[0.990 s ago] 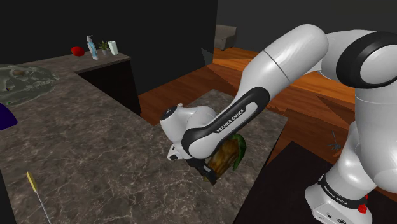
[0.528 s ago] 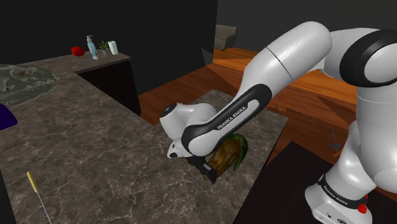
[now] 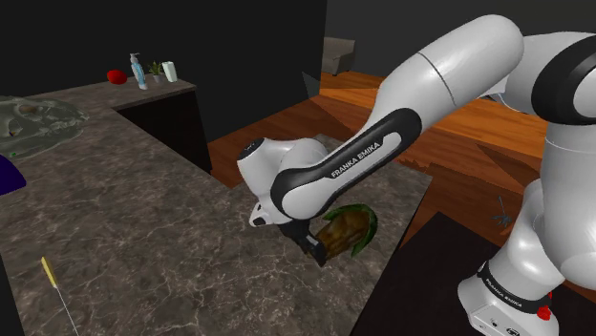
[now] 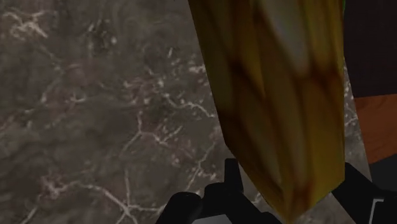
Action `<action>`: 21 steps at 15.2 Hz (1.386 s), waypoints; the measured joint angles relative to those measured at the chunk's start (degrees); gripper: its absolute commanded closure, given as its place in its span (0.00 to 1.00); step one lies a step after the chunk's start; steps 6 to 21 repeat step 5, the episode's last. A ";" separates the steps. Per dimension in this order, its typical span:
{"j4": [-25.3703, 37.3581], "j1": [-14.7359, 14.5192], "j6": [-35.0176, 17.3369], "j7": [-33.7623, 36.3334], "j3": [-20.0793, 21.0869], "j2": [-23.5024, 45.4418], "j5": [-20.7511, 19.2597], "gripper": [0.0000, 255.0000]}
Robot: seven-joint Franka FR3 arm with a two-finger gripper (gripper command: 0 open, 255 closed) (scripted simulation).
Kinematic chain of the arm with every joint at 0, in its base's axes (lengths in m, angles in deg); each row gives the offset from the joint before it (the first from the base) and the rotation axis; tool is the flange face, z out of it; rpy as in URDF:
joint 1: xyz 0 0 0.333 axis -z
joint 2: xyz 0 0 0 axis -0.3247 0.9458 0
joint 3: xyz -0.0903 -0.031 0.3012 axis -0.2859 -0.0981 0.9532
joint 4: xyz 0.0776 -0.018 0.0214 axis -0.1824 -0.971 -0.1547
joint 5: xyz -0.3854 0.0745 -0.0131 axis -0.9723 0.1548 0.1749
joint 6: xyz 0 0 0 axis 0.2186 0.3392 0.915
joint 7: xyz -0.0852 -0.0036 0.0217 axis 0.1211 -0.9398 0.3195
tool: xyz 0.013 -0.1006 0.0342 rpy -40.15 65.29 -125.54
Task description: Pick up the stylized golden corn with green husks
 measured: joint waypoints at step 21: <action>0.71 0.29 2.74 -0.39 0.23 -2.13 0.61 1.00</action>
